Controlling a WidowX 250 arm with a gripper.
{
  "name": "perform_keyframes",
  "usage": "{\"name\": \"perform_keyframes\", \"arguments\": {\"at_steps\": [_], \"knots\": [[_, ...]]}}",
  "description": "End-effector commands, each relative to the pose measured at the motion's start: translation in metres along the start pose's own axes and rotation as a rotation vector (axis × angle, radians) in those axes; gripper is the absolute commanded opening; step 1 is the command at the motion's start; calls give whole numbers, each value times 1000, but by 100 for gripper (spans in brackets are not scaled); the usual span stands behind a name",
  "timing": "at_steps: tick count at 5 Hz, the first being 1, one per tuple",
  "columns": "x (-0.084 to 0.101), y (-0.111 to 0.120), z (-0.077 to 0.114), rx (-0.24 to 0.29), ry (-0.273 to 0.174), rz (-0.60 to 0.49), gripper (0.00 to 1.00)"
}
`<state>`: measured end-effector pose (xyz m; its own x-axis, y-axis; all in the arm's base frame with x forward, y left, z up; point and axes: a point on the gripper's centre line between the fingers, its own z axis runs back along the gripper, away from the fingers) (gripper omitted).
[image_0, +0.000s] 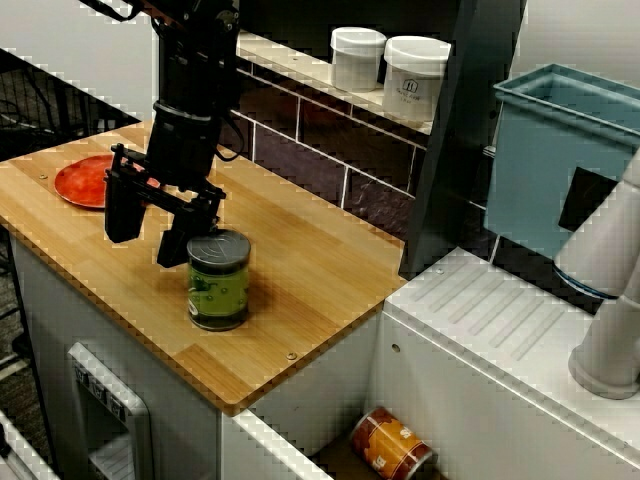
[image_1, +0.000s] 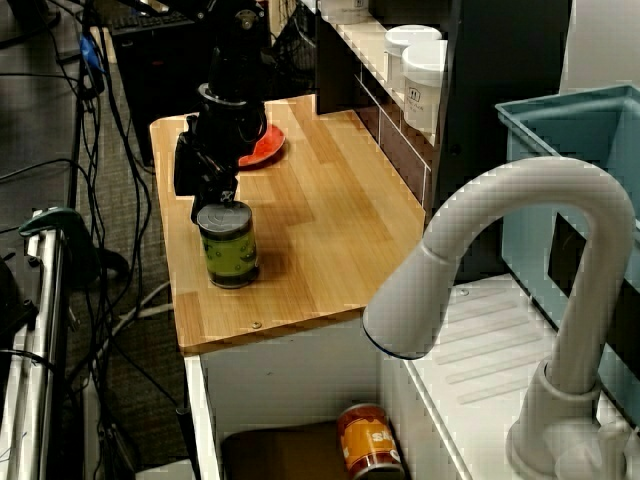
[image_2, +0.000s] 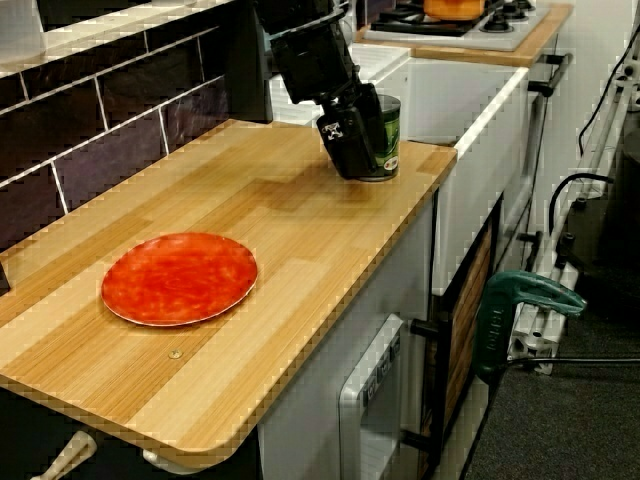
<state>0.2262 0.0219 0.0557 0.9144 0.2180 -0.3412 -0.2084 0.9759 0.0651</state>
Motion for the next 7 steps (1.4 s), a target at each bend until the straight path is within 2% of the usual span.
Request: {"name": "perform_keyframes", "arguments": {"at_steps": [1, 2, 3, 4, 5, 6, 7], "knots": [[-17, -4, 24, -23, -64, -12, 100], [-21, 7, 39, -49, -71, -21, 100], [-28, 21, 49, -21, -96, -87, 100], [-36, 27, 56, 28, -123, -230, 100], [-36, 15, 59, 123, -127, -463, 100], [-46, 7, 60, 211, -193, -694, 100], [-55, -3, 64, 264, -268, -808, 100]]}}
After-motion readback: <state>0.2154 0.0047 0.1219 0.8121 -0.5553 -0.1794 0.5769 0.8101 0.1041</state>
